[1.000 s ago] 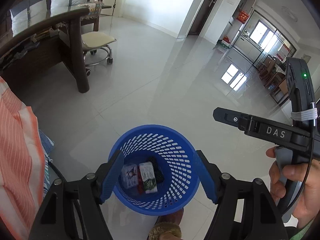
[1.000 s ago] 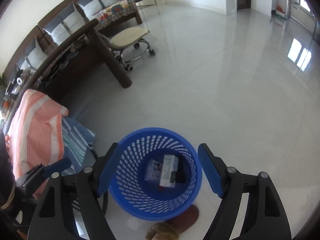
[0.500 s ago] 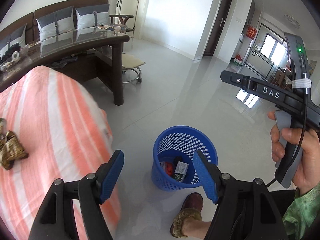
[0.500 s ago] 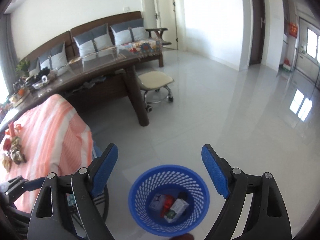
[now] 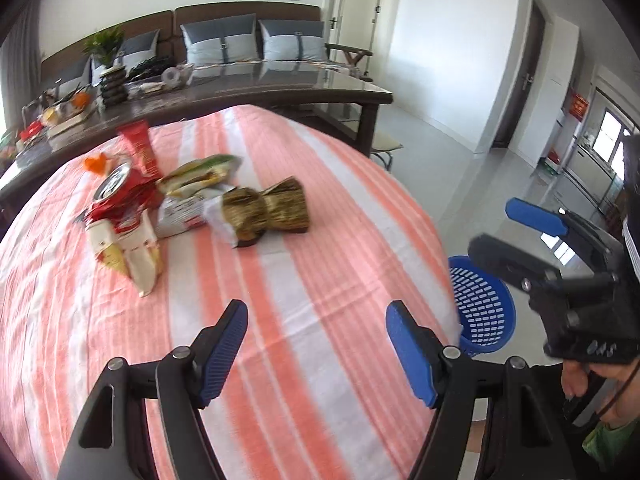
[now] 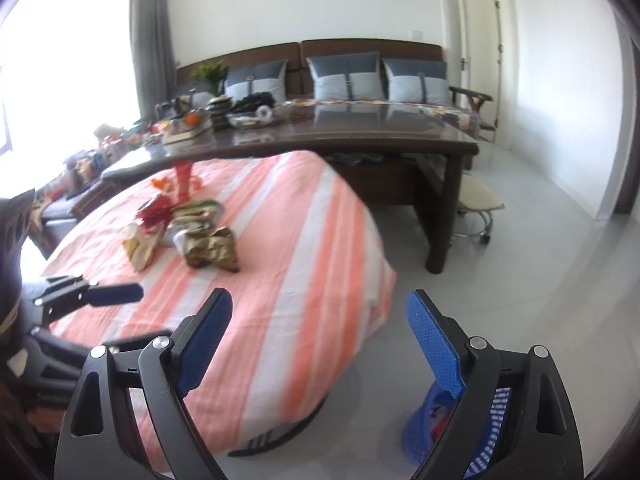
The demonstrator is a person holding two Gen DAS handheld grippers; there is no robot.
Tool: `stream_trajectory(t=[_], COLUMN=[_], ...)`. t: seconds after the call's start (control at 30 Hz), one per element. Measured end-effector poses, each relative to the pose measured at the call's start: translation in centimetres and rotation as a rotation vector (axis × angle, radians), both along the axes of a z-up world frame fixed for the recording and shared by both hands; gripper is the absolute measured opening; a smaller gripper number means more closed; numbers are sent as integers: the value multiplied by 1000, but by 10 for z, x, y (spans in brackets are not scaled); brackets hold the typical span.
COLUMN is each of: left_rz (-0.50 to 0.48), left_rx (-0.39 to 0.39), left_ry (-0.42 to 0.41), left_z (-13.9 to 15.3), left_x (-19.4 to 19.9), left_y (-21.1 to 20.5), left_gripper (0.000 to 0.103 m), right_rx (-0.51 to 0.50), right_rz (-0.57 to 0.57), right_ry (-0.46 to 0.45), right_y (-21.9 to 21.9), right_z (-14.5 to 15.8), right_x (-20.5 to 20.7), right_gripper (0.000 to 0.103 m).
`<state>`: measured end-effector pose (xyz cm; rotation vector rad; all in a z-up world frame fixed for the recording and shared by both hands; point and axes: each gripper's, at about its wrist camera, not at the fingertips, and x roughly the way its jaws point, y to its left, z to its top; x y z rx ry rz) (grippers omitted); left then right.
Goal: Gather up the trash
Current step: 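Open both tools to drop the box and carton into the wastebasket, then bring both tools back over the table toward the remaining wrappers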
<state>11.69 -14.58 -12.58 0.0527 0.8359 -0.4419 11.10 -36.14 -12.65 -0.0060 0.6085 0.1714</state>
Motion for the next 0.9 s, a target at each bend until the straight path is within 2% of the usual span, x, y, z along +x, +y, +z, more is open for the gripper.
stream_trajectory(t=[0.13,0.37,0.6,0.9], left_rz=[93,196,236,234], left_rx=[48,48,28,2], left_ry=[-9,10,57,87], left_z=[-9,-21,-34,-33], left_x=[4,6,15,29], left_y=[45,98,125,124], left_gripper=[73,73,73,73], right_rx=[-79,-171,-176,-158], right_rz=[132,292,309,315], right_ry=[32,52,94,155], right_y=[53,109,124,127], right_z=[-19,-43,-56,-68], right_x=[-5,-16,-6,3], right_gripper=[91,91,91,91])
